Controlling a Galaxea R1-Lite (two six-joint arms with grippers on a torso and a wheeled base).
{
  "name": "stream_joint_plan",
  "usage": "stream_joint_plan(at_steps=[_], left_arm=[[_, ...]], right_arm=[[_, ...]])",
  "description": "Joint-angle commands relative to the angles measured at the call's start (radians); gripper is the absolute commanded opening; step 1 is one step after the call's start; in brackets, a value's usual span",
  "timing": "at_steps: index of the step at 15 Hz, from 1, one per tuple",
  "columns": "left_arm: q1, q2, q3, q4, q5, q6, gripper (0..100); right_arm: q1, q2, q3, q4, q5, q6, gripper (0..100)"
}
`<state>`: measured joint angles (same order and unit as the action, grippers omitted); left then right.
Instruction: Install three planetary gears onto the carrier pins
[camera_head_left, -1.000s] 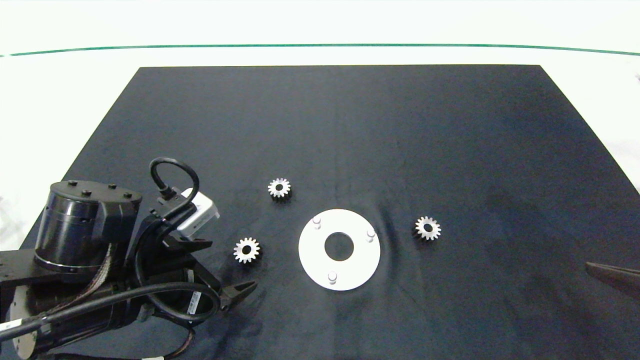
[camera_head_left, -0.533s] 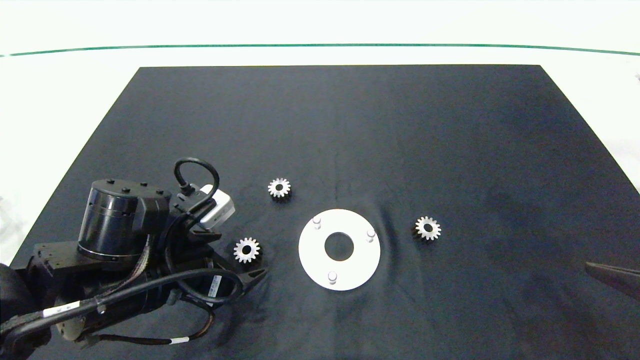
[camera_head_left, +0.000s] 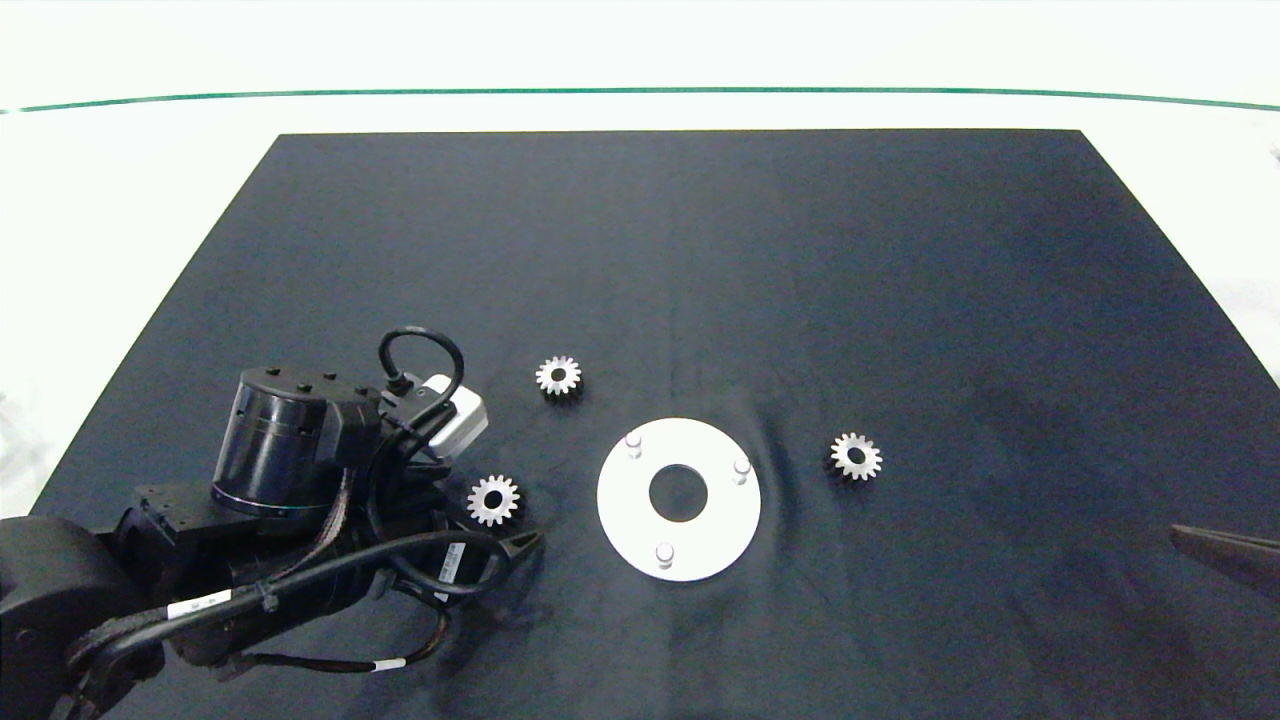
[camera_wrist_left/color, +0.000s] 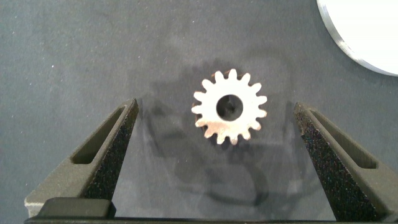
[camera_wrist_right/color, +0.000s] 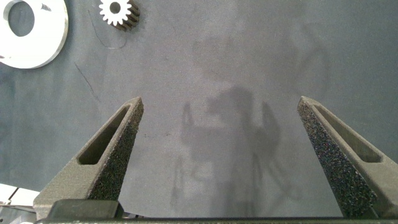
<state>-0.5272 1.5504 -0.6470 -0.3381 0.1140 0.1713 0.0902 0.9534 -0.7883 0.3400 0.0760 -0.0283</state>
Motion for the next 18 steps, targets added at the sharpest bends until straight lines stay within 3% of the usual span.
stream_joint_plan(at_steps=[1, 18], left_arm=[[0.000, 0.005, -0.003, -0.004, 0.006, 0.002, 99], [-0.010, 0.019, -0.003, -0.016, 0.019, 0.005, 65]], right_arm=[[0.000, -0.002, 0.000, 0.002, 0.001, -0.001, 100], [0.000, -0.002, 0.000, 0.002, 0.001, 0.007, 100]])
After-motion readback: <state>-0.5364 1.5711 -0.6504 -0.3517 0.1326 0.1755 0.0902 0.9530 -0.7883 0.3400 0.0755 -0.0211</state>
